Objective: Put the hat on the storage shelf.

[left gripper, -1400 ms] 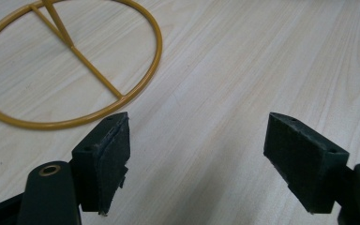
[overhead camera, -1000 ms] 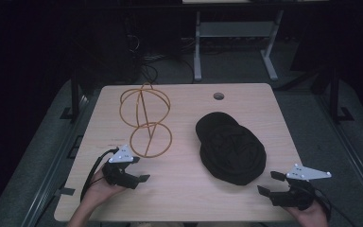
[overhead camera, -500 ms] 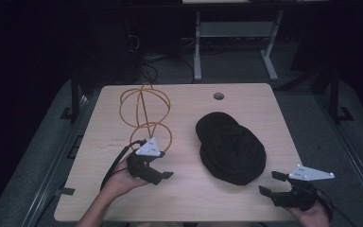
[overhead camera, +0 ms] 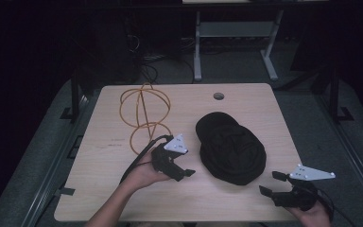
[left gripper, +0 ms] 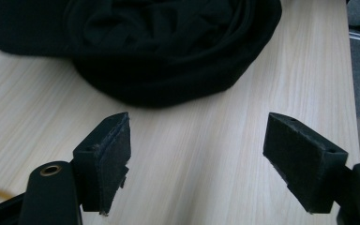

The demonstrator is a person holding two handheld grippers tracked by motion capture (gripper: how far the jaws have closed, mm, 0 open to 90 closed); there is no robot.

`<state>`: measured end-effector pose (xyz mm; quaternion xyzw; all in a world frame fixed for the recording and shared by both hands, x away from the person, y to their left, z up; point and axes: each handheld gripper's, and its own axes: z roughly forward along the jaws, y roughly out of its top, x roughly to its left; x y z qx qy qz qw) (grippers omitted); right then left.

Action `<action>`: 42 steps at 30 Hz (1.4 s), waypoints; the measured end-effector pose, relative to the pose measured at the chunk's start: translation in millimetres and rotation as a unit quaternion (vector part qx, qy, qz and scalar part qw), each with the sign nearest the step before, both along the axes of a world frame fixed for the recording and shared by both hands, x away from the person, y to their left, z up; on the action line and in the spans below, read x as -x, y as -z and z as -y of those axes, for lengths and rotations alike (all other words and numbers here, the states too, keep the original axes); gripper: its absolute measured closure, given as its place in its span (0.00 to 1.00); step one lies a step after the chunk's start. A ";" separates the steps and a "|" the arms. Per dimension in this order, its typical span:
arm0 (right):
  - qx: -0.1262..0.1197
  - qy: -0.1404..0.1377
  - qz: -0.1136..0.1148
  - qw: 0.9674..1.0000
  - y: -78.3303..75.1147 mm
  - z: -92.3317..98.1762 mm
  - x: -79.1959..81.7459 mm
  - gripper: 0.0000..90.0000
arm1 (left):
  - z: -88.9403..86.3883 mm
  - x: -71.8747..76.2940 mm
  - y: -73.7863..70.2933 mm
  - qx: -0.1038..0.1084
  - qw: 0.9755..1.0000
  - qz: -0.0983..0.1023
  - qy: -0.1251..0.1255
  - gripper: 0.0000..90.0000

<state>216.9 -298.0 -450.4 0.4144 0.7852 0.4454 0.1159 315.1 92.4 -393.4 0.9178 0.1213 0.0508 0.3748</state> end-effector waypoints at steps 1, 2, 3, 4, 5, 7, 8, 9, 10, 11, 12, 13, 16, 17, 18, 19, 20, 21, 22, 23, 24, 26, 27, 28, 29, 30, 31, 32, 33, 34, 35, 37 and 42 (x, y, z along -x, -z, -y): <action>0.000 0.000 0.000 1.000 0.0 0.0 0.0 0.21 | 0.0 0.0 0.0 0.000 1.000 0.000 0.000 0.26; -0.001 -0.002 0.000 1.000 0.1 -0.6 0.1 0.21 | 6.6 -2.3 -0.7 -0.003 1.000 -0.005 0.008 0.26; -0.001 -0.004 0.000 1.000 0.0 -0.9 -0.2 0.21 | 9.7 -4.3 -0.6 -0.003 1.000 -0.005 0.015 0.26; -0.001 -0.005 0.000 1.000 -0.2 -1.5 -0.3 0.21 | 13.1 -5.5 -0.7 -0.004 1.000 -0.007 0.017 0.26; -0.001 -0.005 0.000 1.000 -0.2 -1.5 -0.3 0.21 | 13.1 -5.5 -0.7 -0.004 1.000 -0.007 0.017 0.26; -0.001 -0.006 0.001 1.000 -0.6 -2.0 -0.3 0.21 | 20.8 -6.7 -1.0 -0.001 1.000 -0.005 0.022 0.26; -0.001 -0.006 0.001 1.000 -0.8 -2.1 -0.2 0.21 | 23.3 -7.4 -1.5 0.000 1.000 -0.005 0.024 0.26; -0.003 -0.006 0.001 1.000 -0.7 -1.9 -0.3 0.21 | 26.9 -8.6 -2.1 0.000 1.000 -0.003 0.029 0.26; -0.003 -0.006 0.001 1.000 -0.5 -1.8 -0.5 0.21 | 34.5 -10.6 -2.5 -0.001 0.999 -0.005 0.037 0.26; -0.003 -0.006 0.001 1.000 -0.5 -1.8 -0.5 0.21 | 34.5 -10.6 -2.5 -0.001 0.999 -0.005 0.037 0.26; -0.003 -0.006 0.000 1.000 -0.4 -1.6 -0.6 0.21 | 38.0 -12.0 -2.5 -0.002 0.999 -0.003 0.040 0.26; -0.003 -0.006 0.001 1.000 -0.3 -1.2 -0.7 0.21 | 41.5 -13.5 -2.5 -0.002 0.999 -0.004 0.044 0.26; -0.005 -0.005 0.002 1.000 -0.6 -0.7 -1.2 0.21 | 55.9 -18.7 -1.3 -0.006 0.998 -0.009 0.057 0.26; -0.005 -0.005 0.002 1.000 -0.6 -0.8 -1.4 0.21 | 59.2 -19.7 -1.1 -0.007 0.998 -0.010 0.061 0.26; -0.005 -0.006 0.003 1.000 -0.4 -0.9 -1.7 0.21 | 59.2 -19.7 -1.1 -0.007 0.998 -0.010 0.061 0.27; -0.004 -0.007 0.002 1.000 -0.1 -0.9 -1.7 0.21 | 66.3 -21.7 0.1 -0.009 0.997 -0.014 0.072 0.28; -0.004 -0.007 0.002 1.000 -0.1 -0.9 -1.7 0.21 | 66.3 -21.7 0.1 -0.009 0.997 -0.014 0.072 0.29; -0.003 -0.007 -0.003 1.000 -0.2 -1.0 -1.3 0.21 | 73.7 -23.2 2.6 -0.018 0.996 -0.020 0.083 0.30; -0.003 -0.006 -0.003 1.000 -0.2 -0.8 -1.2 0.21 | 77.2 -24.0 3.9 -0.023 0.995 -0.023 0.089 0.32; -0.004 -0.006 0.000 1.000 -0.1 -0.4 -1.3 0.21 | 80.7 -24.4 5.3 -0.028 0.995 -0.025 0.092 0.32; -0.004 -0.006 0.000 1.000 -0.1 -0.4 -1.3 0.21 | 80.7 -24.4 5.3 -0.028 0.995 -0.025 0.092 0.31; -0.005 -0.006 0.001 1.000 -0.3 -0.2 -1.1 0.21 | 88.9 -24.7 9.3 -0.033 0.994 -0.031 0.104 0.32; -0.004 -0.007 0.001 1.000 -0.2 -0.4 -1.1 0.21 | 91.2 -24.5 10.9 -0.034 0.993 -0.033 0.108 0.32; -0.004 -0.007 0.001 1.000 -0.2 -0.4 -1.1 0.21 | 91.2 -24.5 10.9 -0.034 0.993 -0.033 0.108 0.32; -0.002 -0.010 0.002 1.000 -0.2 -0.8 -0.9 0.21 | 95.2 -24.1 14.4 -0.039 0.992 -0.040 0.117 0.32; -0.002 -0.010 0.002 1.000 -0.2 -0.8 -0.9 0.21 | 95.2 -24.1 14.4 -0.039 0.992 -0.040 0.117 0.32; -0.002 -0.011 0.002 1.000 -0.3 -1.1 -0.9 0.21 | 99.1 -24.4 17.7 -0.050 0.990 -0.041 0.125 0.32; -0.002 -0.011 0.002 1.000 -0.3 -1.1 -0.9 0.21 | 99.1 -24.4 17.7 -0.050 0.990 -0.041 0.125 0.32; -0.002 -0.011 0.002 1.000 -0.3 -1.1 -0.9 0.21 | 100.7 -24.4 19.7 -0.053 0.990 -0.046 0.126 0.32; -0.003 -0.010 0.002 1.000 -0.4 -0.9 -0.9 0.21 | 103.6 -24.3 22.7 -0.061 0.989 -0.050 0.126 0.32; -0.003 -0.010 0.002 1.000 -0.4 -0.9 -0.9 0.21 | 103.6 -24.3 22.7 -0.061 0.989 -0.050 0.126 0.32; -0.002 -0.010 0.002 1.000 -0.3 -0.9 -0.9 0.21 | 105.9 -24.2 25.4 -0.066 0.988 -0.053 0.127 0.32; -0.001 -0.010 0.001 1.000 0.2 -2.0 -1.0 0.21 | 111.7 -23.2 34.0 -0.087 0.986 -0.048 0.132 0.31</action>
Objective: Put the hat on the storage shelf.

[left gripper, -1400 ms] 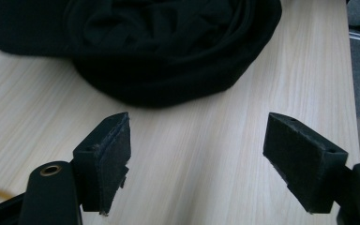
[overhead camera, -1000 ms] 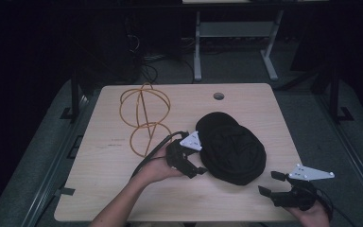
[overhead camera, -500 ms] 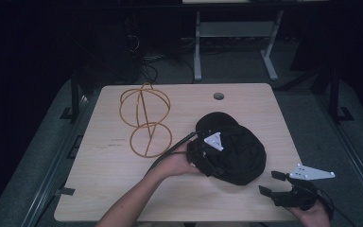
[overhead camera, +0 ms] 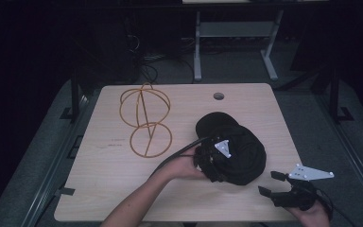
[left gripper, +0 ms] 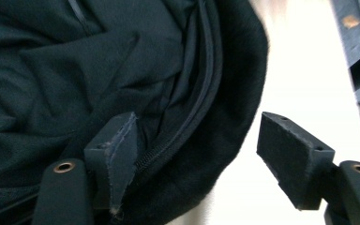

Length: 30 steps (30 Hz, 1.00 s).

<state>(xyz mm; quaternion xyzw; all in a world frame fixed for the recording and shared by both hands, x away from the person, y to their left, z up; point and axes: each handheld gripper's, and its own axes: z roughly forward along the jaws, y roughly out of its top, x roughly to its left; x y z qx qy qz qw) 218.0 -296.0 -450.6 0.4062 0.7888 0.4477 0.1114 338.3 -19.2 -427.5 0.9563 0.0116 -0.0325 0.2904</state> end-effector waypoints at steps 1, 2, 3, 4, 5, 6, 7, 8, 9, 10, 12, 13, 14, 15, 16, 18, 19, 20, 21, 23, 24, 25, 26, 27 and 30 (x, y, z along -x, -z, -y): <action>0.004 -0.002 -0.003 1.000 0.4 -0.4 -0.3 0.21 | 1.8 0.6 3.6 -0.007 1.000 0.002 -0.001 0.31; 0.005 -0.002 -0.003 1.000 0.7 -0.7 -0.5 0.21 | 2.4 0.8 4.7 -0.009 1.000 0.006 0.001 0.31; 0.005 -0.003 -0.003 1.000 0.9 -0.8 -0.6 0.21 | 2.8 0.8 5.1 -0.009 1.000 0.009 0.001 0.33; 0.005 -0.003 -0.003 1.000 0.9 -0.8 -0.6 0.21 | 2.8 0.8 5.1 -0.009 1.000 0.009 0.001 0.35; 0.005 -0.004 -0.003 1.000 1.5 -1.2 -0.7 0.21 | 3.4 -0.7 6.0 -0.011 1.000 0.009 0.001 0.37; 0.005 -0.004 -0.003 1.000 1.5 -1.2 -0.7 0.21 | 3.4 -0.7 6.0 -0.011 1.000 0.009 0.001 0.39; 0.003 -0.005 -0.004 1.000 1.5 -1.4 -0.6 0.21 | 4.0 -1.5 7.2 -0.014 1.000 0.006 -0.002 0.42; 0.003 -0.005 -0.004 1.000 1.5 -1.4 -0.6 0.21 | 4.7 -1.7 8.5 -0.021 1.000 0.010 -0.006 0.42; -0.003 -0.005 -0.002 1.000 0.7 -1.7 -0.5 0.21 | 6.1 -0.5 10.7 -0.033 0.999 0.018 -0.004 0.46; -0.004 -0.005 -0.002 1.000 0.3 -2.1 -0.3 0.21 | 6.6 -0.3 11.5 -0.034 0.999 0.020 -0.005 0.48; -0.003 -0.006 0.000 1.000 0.2 -2.2 -0.3 0.21 | 7.0 -0.3 12.1 -0.035 0.999 0.019 -0.006 0.50; -0.002 -0.007 -0.001 1.000 0.3 -2.4 -0.2 0.21 | 7.5 -0.3 12.7 -0.037 0.999 0.022 -0.006 0.52; -0.001 -0.007 -0.002 1.000 0.5 -2.7 -0.1 0.21 | 8.0 -0.2 13.6 -0.039 0.999 0.026 -0.004 0.53; -0.001 -0.007 -0.002 1.000 0.8 -2.7 0.0 0.21 | 9.2 -0.1 15.6 -0.044 0.999 0.027 -0.001 0.56; -0.001 -0.007 -0.002 1.000 0.8 -2.7 0.0 0.21 | 9.2 -0.1 15.6 -0.044 0.999 0.027 -0.001 0.58; -0.002 -0.005 -0.001 1.000 1.0 -2.3 -0.2 0.21 | 10.0 0.1 17.8 -0.045 0.999 0.027 0.002 0.61; -0.002 -0.005 0.000 1.000 1.2 -2.2 -0.3 0.22 | 10.2 0.1 18.5 -0.046 0.999 0.027 0.005 0.62; -0.002 -0.005 0.000 1.000 1.2 -2.2 -0.3 0.22 | 10.2 0.1 18.5 -0.046 0.999 0.027 0.005 0.63; -0.001 -0.005 0.000 1.000 1.6 -2.3 -0.4 0.22 | 10.1 0.1 18.5 -0.046 0.999 0.025 0.004 0.63; -0.001 -0.004 -0.002 1.000 1.9 -3.1 -0.1 0.22 | 10.2 0.4 18.3 -0.047 0.999 0.025 0.008 0.68; -0.001 -0.004 -0.002 1.000 1.9 -3.1 -0.1 0.22 | 10.2 0.4 18.3 -0.047 0.999 0.025 0.008 0.69; -0.002 -0.004 -0.001 1.000 2.1 -3.6 0.0 0.22 | 10.6 1.4 18.3 -0.045 0.999 0.024 0.011 0.71; -0.002 -0.004 -0.001 1.000 2.1 -3.6 0.0 0.22 | 10.6 1.4 18.3 -0.045 0.999 0.024 0.011 0.73; -0.003 -0.003 -0.003 1.000 2.9 -4.1 0.0 0.23 | 11.3 2.6 17.6 -0.046 0.998 0.027 0.017 0.74; -0.006 -0.002 -0.004 1.000 4.2 -4.5 -0.3 0.24 | 11.6 4.5 15.3 -0.040 0.998 0.032 0.028 0.80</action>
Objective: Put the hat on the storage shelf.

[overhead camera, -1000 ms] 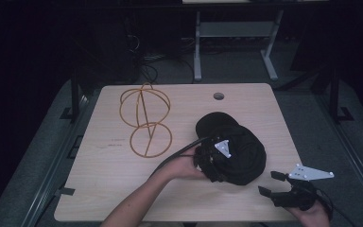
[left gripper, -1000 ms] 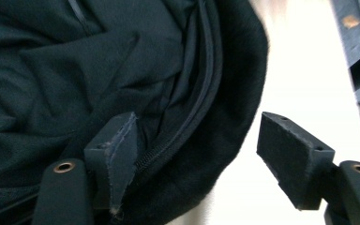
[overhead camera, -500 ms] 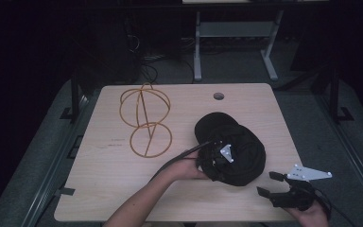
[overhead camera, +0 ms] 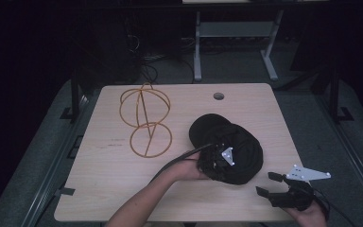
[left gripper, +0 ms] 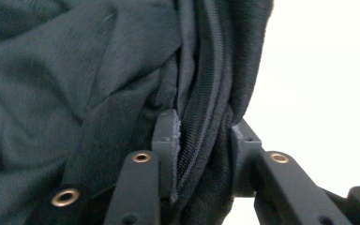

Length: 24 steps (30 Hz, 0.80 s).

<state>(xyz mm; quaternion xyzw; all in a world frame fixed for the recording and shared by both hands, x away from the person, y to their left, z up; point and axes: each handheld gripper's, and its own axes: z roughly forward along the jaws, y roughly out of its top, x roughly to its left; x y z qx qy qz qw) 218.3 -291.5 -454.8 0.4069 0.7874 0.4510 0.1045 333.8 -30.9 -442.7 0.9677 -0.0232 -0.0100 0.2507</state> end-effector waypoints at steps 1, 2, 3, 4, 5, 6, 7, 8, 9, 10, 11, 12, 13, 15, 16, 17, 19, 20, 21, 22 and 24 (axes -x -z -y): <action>-0.002 0.002 0.001 1.000 0.3 -0.1 0.1 0.24 | 0.3 0.2 -0.8 0.003 1.000 -0.004 0.001 0.81; -0.002 0.002 0.001 1.000 0.3 -0.1 0.1 0.24 | 0.3 0.2 -0.8 0.003 1.000 -0.004 0.001 0.83; -0.003 0.004 0.002 1.000 -0.2 0.8 0.3 0.24 | 1.6 1.3 -2.3 0.008 1.000 -0.006 0.005 0.84; -0.005 0.006 0.004 1.000 -0.2 1.3 0.4 0.24 | 2.3 2.2 -3.3 0.010 1.000 -0.006 0.008 0.85; -0.007 0.008 0.006 1.000 -0.2 2.1 0.3 0.24 | 2.8 3.0 -4.4 0.013 1.000 -0.006 0.010 0.86; -0.010 0.009 0.006 1.000 -0.3 2.5 0.6 0.24 | 3.1 3.5 -5.4 0.018 1.000 -0.008 0.011 0.87; -0.011 0.009 0.007 1.000 -0.4 3.0 0.8 0.24 | 3.3 3.8 -6.6 0.022 1.000 -0.010 0.012 0.87; -0.012 0.011 0.008 1.000 -0.8 3.1 1.1 0.24 | 3.4 4.4 -7.7 0.025 1.000 -0.010 0.011 0.88; -0.015 0.011 0.010 1.000 -1.1 3.1 1.3 0.24 | 3.4 4.7 -8.8 0.027 1.000 -0.010 0.011 0.88; -0.017 0.011 0.013 1.000 -1.5 3.1 1.3 0.24 | 3.1 5.0 -10.0 0.029 0.999 -0.010 0.010 0.88; -0.017 0.011 0.013 1.000 -1.5 3.1 1.3 0.24 | 3.1 5.0 -10.0 0.029 0.999 -0.010 0.010 0.88; -0.018 0.012 0.015 1.000 -1.8 3.0 1.3 0.22 | 2.7 5.0 -11.0 0.033 0.999 -0.011 0.007 0.88; -0.021 0.010 0.015 1.000 -2.6 2.9 1.4 0.21 | 1.1 4.6 -14.0 0.039 0.999 -0.012 0.005 0.88; -0.022 0.012 0.018 1.000 -2.8 3.1 1.5 0.20 | 0.3 4.3 -15.6 0.043 0.999 -0.015 0.005 0.88; -0.025 0.013 0.019 0.999 -2.8 3.4 1.6 0.20 | -0.5 3.9 -17.3 0.047 0.999 -0.017 0.004 0.88; -0.027 0.014 0.018 0.999 -2.4 3.5 1.7 0.19 | -2.0 3.0 -20.7 0.053 0.998 -0.022 0.003 0.88; -0.028 0.015 0.018 0.999 -2.2 2.7 1.3 0.19 | -3.6 2.9 -23.4 0.062 0.997 -0.036 0.002 0.88; -0.027 0.013 0.017 0.999 -2.0 2.1 1.2 0.19 | -4.4 2.9 -25.2 0.065 0.997 -0.037 0.002 0.88; -0.026 0.012 0.017 0.999 -1.9 1.5 1.2 0.19 | -4.4 2.9 -25.2 0.065 0.997 -0.037 0.002 0.88; -0.025 0.012 0.016 0.999 -1.8 0.9 1.2 0.18 | -6.1 3.8 -28.8 0.077 0.996 -0.042 -0.002 0.88; -0.025 0.012 0.017 0.999 -1.8 0.6 1.2 0.18 | -7.2 4.4 -31.1 0.081 0.996 -0.046 -0.004 0.88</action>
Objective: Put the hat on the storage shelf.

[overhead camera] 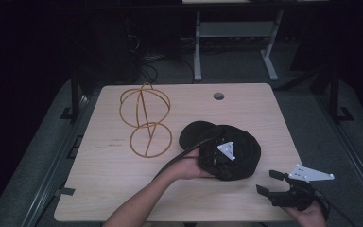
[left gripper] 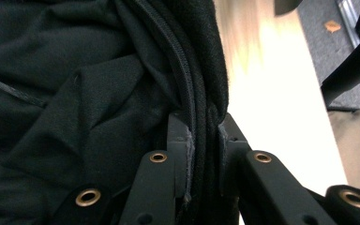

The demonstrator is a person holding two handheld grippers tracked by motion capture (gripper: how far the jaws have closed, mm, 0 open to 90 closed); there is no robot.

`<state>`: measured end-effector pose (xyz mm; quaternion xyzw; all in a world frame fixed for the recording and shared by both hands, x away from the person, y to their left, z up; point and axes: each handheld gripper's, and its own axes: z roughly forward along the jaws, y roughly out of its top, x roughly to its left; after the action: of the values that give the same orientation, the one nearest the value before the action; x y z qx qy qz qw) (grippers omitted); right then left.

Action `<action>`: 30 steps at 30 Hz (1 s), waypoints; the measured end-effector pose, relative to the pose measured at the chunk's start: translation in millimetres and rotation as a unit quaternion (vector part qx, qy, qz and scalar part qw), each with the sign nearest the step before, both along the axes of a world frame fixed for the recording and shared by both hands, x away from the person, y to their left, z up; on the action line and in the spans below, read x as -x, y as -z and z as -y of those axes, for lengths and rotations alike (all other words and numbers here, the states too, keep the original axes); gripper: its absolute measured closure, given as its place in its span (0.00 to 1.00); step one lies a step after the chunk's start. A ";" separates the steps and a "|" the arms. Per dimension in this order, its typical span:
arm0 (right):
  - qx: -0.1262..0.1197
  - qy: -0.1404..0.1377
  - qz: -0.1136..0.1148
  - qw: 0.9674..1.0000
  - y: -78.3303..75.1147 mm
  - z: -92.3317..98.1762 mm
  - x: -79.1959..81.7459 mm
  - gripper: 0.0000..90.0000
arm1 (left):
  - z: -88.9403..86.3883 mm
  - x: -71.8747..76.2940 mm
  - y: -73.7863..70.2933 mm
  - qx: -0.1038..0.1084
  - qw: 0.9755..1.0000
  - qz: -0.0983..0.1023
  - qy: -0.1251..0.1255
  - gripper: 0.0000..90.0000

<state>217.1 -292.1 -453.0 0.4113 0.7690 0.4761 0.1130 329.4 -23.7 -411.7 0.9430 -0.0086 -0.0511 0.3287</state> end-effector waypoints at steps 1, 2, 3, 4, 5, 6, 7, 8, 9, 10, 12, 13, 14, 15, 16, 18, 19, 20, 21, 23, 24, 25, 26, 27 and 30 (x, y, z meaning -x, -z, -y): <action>0.000 0.001 0.001 1.000 0.1 -0.3 -0.1 0.18 | -1.2 0.1 -2.2 0.006 1.000 -0.004 -0.001 0.88; -0.002 0.005 0.000 1.000 0.5 -0.8 -0.4 0.17 | -2.5 0.1 -4.8 0.013 1.000 -0.008 -0.001 0.88; -0.005 0.009 -0.001 1.000 0.7 -1.1 -0.6 0.17 | -5.2 0.2 -9.9 0.025 1.000 -0.012 -0.004 0.88; -0.009 0.010 -0.004 1.000 0.8 -1.4 -0.8 0.17 | -6.4 0.7 -12.3 0.030 0.999 -0.012 -0.007 0.88; -0.009 0.010 -0.004 1.000 0.8 -1.4 -0.8 0.17 | -6.4 0.7 -12.3 0.030 0.999 -0.012 -0.007 0.88; -0.011 0.010 -0.005 1.000 0.8 -1.9 -0.9 0.17 | -7.7 0.5 -14.7 0.031 0.999 -0.009 -0.008 0.88; -0.012 0.012 -0.002 1.000 0.5 -3.3 -1.1 0.16 | -10.5 0.5 -18.7 0.037 0.999 -0.010 -0.010 0.88; -0.012 0.012 -0.002 1.000 0.5 -3.3 -1.1 0.16 | -10.5 0.5 -18.7 0.037 0.999 -0.010 -0.010 0.88; -0.014 0.012 0.003 1.000 -0.8 -4.4 -0.5 0.16 | -13.4 0.4 -21.9 0.044 0.999 -0.013 -0.012 0.88; -0.014 0.012 0.003 1.000 -0.8 -4.4 -0.5 0.16 | -13.4 0.4 -21.9 0.044 0.999 -0.013 -0.012 0.88; -0.021 0.014 0.011 1.000 -2.8 -6.1 0.1 0.16 | -18.3 -0.7 -27.0 0.058 0.998 -0.021 -0.018 0.88; -0.024 0.014 0.013 1.000 -3.6 -6.9 0.3 0.16 | -20.1 -0.7 -29.0 0.064 0.997 -0.026 -0.021 0.88; -0.029 0.011 0.015 0.999 -4.7 -7.8 0.9 0.16 | -21.9 -1.1 -31.5 0.069 0.997 -0.026 -0.021 0.88; -0.033 0.010 0.021 0.999 -5.9 -9.0 1.2 0.16 | -24.0 -1.3 -34.0 0.075 0.996 -0.030 -0.023 0.88; -0.036 0.009 0.025 0.999 -7.5 -10.3 1.6 0.16 | -26.0 -1.6 -36.3 0.084 0.996 -0.034 -0.026 0.88; -0.043 0.006 0.033 0.999 -10.6 -13.1 1.8 0.16 | -30.3 -2.1 -41.4 0.097 0.994 -0.043 -0.030 0.88; -0.045 0.004 0.037 0.998 -12.1 -14.5 2.1 0.16 | -32.5 -2.2 -43.9 0.101 0.993 -0.045 -0.030 0.88; -0.046 0.003 0.041 0.998 -13.5 -16.1 2.3 0.16 | -34.6 -2.3 -46.1 0.107 0.993 -0.048 -0.031 0.88; -0.048 0.001 0.043 0.998 -14.7 -17.8 2.4 0.16 | -36.7 -2.2 -48.3 0.112 0.992 -0.050 -0.032 0.88; -0.049 -0.003 0.047 0.998 -16.7 -21.2 2.3 0.16 | -40.5 -2.2 -51.9 0.123 0.990 -0.055 -0.034 0.88; -0.049 -0.005 0.048 0.998 -17.7 -23.1 2.2 0.16 | -40.5 -2.2 -51.9 0.123 0.990 -0.055 -0.034 0.88; -0.049 -0.006 0.052 0.997 -18.8 -24.9 2.1 0.16 | -43.9 -1.9 -55.6 0.132 0.989 -0.061 -0.034 0.88; -0.049 -0.007 0.054 0.997 -20.0 -26.6 2.0 0.16 | -43.9 -1.9 -55.6 0.132 0.989 -0.061 -0.034 0.88; -0.049 -0.009 0.057 0.997 -21.1 -28.0 1.7 0.16 | -46.7 -1.2 -59.5 0.142 0.987 -0.064 -0.034 0.87; -0.051 -0.012 0.066 0.996 -24.9 -31.5 1.0 0.16 | -48.9 0.2 -63.1 0.153 0.985 -0.070 -0.034 0.87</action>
<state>216.1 -260.5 -428.1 0.3753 0.7395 0.5419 0.1365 329.2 25.3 -348.6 0.8754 0.0391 -0.1033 0.4707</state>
